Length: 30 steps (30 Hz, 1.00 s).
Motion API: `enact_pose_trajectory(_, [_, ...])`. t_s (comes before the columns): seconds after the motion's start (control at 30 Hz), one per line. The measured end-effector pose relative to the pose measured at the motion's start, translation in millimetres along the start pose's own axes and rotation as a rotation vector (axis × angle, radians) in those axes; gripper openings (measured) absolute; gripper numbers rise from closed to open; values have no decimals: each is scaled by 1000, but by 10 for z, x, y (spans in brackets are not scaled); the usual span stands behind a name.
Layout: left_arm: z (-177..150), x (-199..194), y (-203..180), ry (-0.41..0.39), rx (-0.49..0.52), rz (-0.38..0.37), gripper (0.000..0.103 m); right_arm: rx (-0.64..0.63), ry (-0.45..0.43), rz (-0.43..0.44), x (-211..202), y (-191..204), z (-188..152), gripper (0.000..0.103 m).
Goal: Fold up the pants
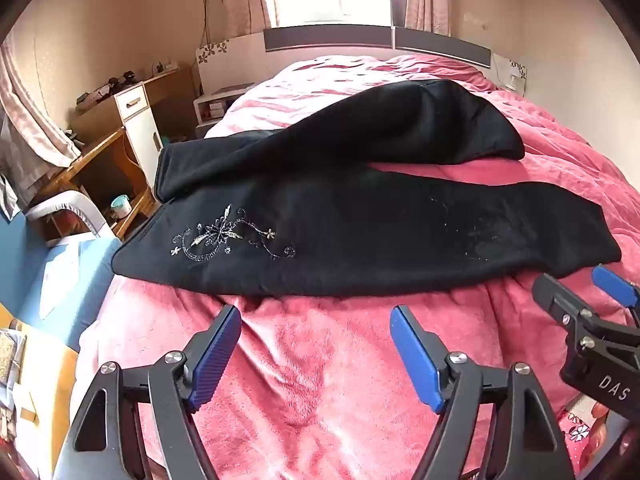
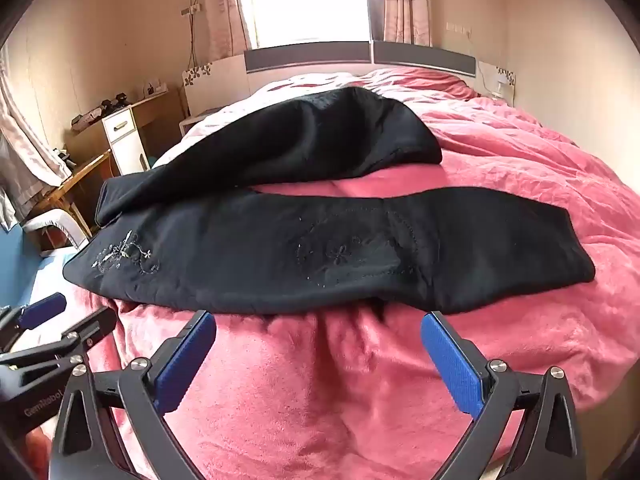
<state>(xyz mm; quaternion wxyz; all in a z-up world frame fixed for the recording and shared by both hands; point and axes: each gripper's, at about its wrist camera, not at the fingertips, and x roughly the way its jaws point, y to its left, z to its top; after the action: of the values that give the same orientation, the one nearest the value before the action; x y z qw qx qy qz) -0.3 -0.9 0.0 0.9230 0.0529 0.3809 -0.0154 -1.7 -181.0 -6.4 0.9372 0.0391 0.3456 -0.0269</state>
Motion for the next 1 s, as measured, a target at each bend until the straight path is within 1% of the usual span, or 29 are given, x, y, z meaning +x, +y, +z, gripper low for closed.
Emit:
enact_pose_trajectory(0.1, [-6, -31, -33, -2, 1, 14, 79, -1, -5, -6, -23, 8, -41, 103])
enact_pose_trajectory(0.13, [-38, -52, -85, -7, 6, -3, 79, 2, -5, -7, -26, 12, -52, 103])
enact_pose_trajectory(0.17, [-10, -44, -21, 6, -15, -30, 79, 4, -4, -9, -25, 17, -61, 103])
enact_pose_trajectory(0.23, [-24, -32, 10, -5, -25, -42, 79, 5, 4, -10, -17, -4, 69, 103])
enact_pose_trajectory(0.37, [-2, -63, 27, -21, -26, -52, 79, 0, -19, -11, -134, 18, 39, 103])
enact_pose_trajectory(0.47, [8, -73, 28, -29, -27, -54, 79, -1, -23, -3, -128, -7, 79, 103])
enact_pose_trajectory(0.5, [10, -73, 28, -29, -26, -54, 79, -2, -32, -5, -119, 4, 21, 103])
enact_pose_trajectory(0.57, [10, -72, 21, -28, -26, -54, 79, -6, -36, -6, -111, 7, 23, 103])
enact_pose_trajectory(1.0, [-22, -25, 39, -5, -37, -57, 79, -8, -23, -5, -91, 22, 6, 103])
